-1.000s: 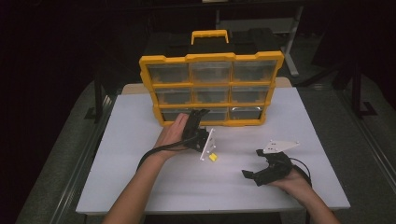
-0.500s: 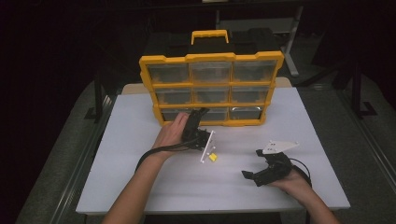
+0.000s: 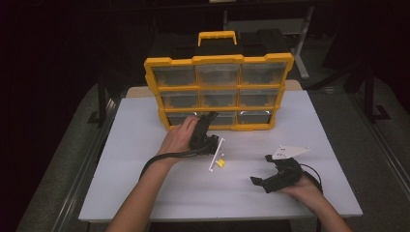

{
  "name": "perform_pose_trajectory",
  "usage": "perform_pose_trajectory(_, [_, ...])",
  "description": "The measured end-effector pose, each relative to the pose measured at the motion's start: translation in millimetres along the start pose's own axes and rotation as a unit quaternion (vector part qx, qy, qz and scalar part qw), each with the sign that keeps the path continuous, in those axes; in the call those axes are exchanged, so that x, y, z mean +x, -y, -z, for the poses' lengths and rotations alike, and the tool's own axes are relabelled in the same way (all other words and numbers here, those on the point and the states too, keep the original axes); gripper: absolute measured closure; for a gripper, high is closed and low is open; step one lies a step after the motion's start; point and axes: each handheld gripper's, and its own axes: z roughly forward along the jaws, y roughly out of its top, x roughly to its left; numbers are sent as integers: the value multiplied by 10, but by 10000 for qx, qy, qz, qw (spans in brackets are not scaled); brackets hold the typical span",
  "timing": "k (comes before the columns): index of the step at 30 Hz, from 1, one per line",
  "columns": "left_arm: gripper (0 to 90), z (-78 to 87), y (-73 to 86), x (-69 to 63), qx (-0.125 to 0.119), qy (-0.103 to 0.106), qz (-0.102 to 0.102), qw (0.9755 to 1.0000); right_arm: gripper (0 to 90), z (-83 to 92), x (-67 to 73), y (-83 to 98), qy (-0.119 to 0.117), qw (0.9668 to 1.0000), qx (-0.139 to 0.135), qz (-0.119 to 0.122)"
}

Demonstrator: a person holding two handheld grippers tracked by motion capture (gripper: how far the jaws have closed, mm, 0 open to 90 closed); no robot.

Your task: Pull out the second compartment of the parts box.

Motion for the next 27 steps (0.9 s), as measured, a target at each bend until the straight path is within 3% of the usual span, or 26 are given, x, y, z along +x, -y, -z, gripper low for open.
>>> perform_pose_trajectory(27, [7,78,-5,262,-36,-239,64,9997,0,-4,-1,-4,-17,10000,-7,6])
